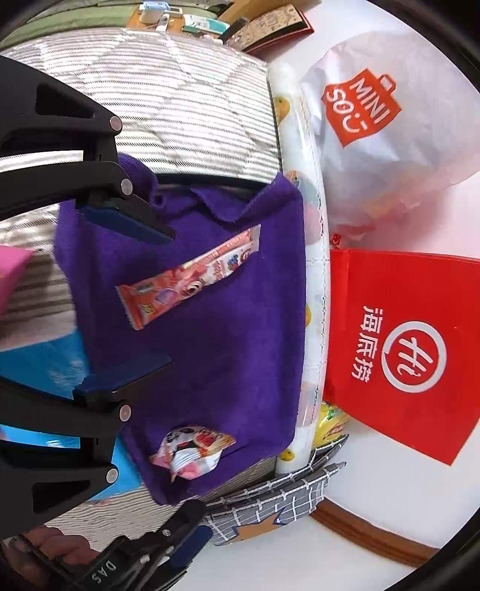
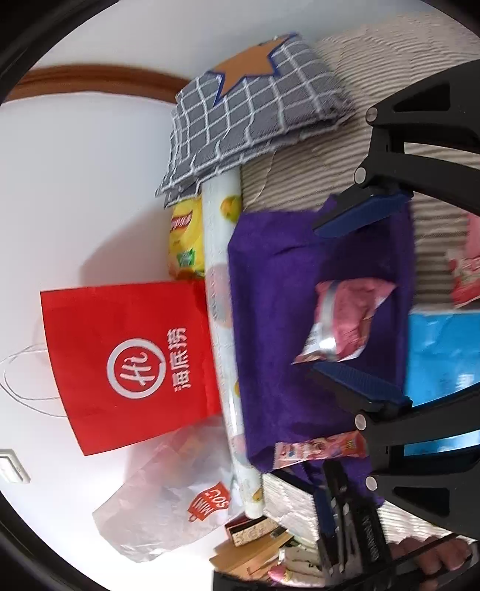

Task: Organize snacks
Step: 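Release the stick snack and candy bag onto the purple towel with both grippers, then move the right gripper to the pink square snack packet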

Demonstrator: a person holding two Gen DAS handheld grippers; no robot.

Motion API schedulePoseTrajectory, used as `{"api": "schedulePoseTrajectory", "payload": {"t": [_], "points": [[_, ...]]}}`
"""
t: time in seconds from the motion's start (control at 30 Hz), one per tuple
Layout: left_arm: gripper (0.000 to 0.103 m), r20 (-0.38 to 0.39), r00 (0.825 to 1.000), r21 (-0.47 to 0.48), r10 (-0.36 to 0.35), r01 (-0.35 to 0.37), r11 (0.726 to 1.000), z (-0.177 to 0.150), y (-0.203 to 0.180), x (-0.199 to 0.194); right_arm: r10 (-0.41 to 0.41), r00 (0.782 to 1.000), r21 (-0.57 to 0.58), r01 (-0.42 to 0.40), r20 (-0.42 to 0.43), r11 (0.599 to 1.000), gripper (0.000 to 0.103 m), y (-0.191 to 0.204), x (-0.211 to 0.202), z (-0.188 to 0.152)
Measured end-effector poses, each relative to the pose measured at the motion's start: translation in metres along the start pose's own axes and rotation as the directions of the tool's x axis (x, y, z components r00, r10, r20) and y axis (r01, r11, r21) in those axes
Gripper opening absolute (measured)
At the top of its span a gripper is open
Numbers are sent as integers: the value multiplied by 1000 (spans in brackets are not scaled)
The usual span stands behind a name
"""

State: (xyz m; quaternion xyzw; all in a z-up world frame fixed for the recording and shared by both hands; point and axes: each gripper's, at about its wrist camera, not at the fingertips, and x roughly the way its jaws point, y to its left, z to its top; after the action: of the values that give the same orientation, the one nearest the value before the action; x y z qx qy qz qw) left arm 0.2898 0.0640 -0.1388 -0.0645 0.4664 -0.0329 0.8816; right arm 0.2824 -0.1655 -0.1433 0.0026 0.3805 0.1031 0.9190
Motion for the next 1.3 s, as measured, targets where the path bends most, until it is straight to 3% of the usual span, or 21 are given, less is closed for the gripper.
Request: {"api": "schedulePoseTrajectory", "payload": {"t": [0.1, 0.5, 0.77, 1.3], "points": [[62, 13, 1000, -9, -19, 19, 1000, -8, 3, -15, -50, 999, 1, 50, -7, 999, 69, -1, -13, -9], [62, 85, 996, 58, -8, 3, 998, -44, 5, -67, -60, 998, 90, 61, -10, 994, 69, -12, -71, -45], [62, 66, 997, 42, -46, 43, 998, -67, 10, -84, -79, 997, 73, 78, 21, 994, 69, -11, -96, -59], [62, 44, 999, -22, -26, 27, 999, -103, 21, -95, -122, 992, 94, 124, -20, 988, 69, -34, -114, -98]]}}
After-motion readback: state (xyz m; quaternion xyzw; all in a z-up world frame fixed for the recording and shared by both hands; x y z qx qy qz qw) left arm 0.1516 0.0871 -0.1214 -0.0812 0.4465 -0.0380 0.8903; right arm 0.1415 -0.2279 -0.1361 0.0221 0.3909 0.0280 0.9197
